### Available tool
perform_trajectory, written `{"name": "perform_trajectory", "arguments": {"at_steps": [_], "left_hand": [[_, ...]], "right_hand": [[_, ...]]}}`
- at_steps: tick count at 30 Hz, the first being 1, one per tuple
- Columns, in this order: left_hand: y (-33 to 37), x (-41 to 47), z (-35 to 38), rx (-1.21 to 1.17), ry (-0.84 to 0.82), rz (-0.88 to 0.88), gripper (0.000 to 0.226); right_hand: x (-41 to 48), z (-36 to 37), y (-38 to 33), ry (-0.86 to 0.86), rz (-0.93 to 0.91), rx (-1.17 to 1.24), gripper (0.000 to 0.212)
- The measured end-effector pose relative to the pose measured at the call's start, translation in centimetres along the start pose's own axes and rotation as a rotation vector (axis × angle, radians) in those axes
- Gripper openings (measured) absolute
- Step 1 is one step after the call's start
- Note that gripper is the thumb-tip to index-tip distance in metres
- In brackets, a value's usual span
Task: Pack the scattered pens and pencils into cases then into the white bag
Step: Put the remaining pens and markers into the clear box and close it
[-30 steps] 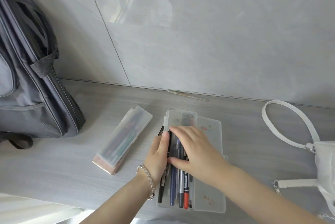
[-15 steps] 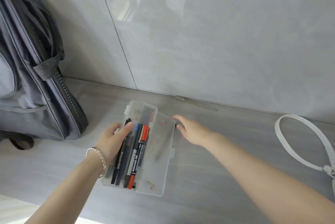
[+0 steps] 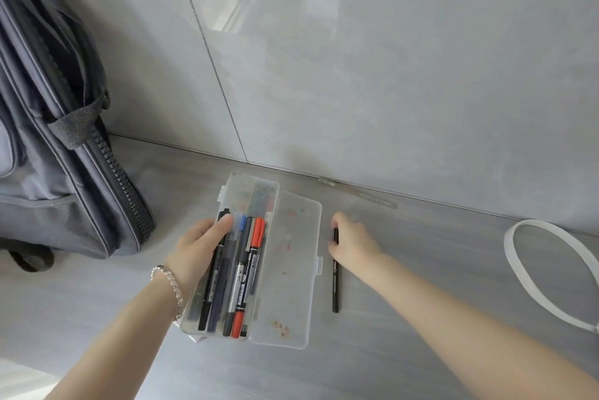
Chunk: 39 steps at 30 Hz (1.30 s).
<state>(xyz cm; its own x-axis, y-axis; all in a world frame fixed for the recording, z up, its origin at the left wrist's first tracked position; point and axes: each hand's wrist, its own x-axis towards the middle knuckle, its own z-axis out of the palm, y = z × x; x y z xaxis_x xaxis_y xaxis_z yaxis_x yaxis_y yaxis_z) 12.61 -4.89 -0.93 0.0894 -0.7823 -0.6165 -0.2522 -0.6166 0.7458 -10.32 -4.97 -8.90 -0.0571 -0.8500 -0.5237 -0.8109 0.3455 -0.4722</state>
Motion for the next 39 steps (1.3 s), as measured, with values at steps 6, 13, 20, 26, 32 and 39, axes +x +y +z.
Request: {"name": "perform_trajectory", "arguments": {"at_steps": [6,13,20,26,32,39], "left_hand": [[0.0,0.6,1.7,-0.071,0.0,-0.026,0.028],[-0.4,0.2,3.8,-0.132,0.06,-0.051,0.037],[-1.7,-1.6,5.6,-0.199,0.095,0.016,0.03],[-1.4,-3.8,8.4,-0.276,0.061,0.048,0.037],[-1.2,-5.4,10.0,-0.326,0.02,0.04,0.056],[-1.7,-7.5,10.4,-0.285,-0.098,0.083,0.036]], "right_hand": [[2.3,-4.0,0.7,0.213,-0.13,-0.267,0.058],[4.4,-4.0,2.3,0.173,-0.053,-0.519,0.032],[-1.4,-5.3,1.2,0.348,0.05,0.153,0.012],[-11.8,-4.7,-3.8,0.14,-0.177,0.408,0.008],[-14.6,-2.1,-4.4,0.149,-0.17,0.296,0.033],[-15.1,-6.6,-3.1,0.252,-0.096,1.161,0.023]]}}
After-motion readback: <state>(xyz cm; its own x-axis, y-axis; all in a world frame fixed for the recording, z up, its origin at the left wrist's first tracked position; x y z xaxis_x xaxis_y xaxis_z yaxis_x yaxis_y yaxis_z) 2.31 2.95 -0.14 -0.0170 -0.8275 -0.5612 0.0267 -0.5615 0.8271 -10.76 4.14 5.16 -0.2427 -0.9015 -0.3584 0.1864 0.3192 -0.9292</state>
